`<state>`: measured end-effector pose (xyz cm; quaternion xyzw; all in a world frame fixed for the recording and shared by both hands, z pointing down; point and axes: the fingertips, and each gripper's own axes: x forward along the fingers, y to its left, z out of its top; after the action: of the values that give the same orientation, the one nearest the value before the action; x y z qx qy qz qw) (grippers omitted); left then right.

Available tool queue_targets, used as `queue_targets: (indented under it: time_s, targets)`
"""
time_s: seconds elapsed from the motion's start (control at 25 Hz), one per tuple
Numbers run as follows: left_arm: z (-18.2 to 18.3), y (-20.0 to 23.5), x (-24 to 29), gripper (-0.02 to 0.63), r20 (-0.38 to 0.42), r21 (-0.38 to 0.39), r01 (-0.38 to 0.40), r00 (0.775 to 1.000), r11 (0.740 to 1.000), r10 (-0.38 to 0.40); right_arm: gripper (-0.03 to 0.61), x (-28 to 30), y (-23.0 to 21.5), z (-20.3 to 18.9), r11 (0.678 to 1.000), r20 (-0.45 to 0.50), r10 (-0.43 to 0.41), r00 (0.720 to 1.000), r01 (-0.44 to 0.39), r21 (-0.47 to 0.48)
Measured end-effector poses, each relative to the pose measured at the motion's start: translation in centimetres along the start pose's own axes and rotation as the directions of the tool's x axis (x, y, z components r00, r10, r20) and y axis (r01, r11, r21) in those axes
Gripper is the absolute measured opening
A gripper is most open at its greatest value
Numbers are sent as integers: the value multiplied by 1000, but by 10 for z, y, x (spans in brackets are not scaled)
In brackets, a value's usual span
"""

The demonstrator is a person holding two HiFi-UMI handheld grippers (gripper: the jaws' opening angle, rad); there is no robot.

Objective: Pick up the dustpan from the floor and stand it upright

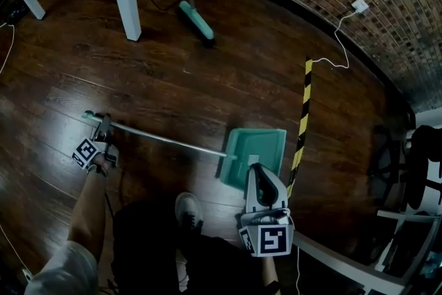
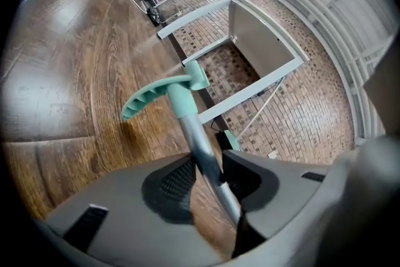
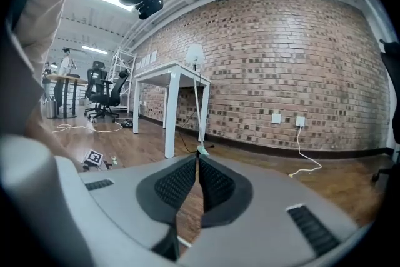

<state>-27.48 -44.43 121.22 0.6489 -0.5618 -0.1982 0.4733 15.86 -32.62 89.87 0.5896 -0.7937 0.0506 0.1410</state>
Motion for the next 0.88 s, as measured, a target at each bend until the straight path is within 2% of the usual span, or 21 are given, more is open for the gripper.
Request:
queue_targets:
  time_s: [0.2, 0.32, 0.4, 0.56, 0.64, 0.72, 0.8, 0.88]
  targets:
    - [10, -16, 4, 112, 11, 30, 23, 1000, 999, -23, 25, 4, 6, -4, 999, 9, 9, 1000, -9, 31]
    - [19, -36, 3, 110, 19, 65, 40, 999, 997, -41, 25, 4, -2, 4, 1000, 58, -16, 998, 15, 27]
    - [24, -57, 2, 110, 31, 72, 57, 998, 996, -59, 25, 2, -9, 11, 999, 83, -32, 996, 30, 23]
    - [35, -122, 1, 117, 41, 122, 157, 986, 980, -163, 25, -8, -18, 22, 998, 87, -43, 995, 38, 54]
    - [38, -157, -2, 120, 28, 180, 201, 977, 963, -210, 25, -18, -26, 33, 993, 92, -56, 994, 45, 112]
    - [44, -191, -7, 121, 6, 287, 228, 971, 931, -239, 25, -26, -33, 50, 985, 106, -70, 992, 52, 164]
    - [51, -223, -15, 123, -4, 376, 219, 972, 900, -235, 25, -33, -39, 69, 984, 115, -81, 990, 61, 169]
    - [55, -256, -24, 123, -5, 422, 212, 973, 882, -232, 25, -39, -45, 86, 983, 118, -90, 989, 69, 169]
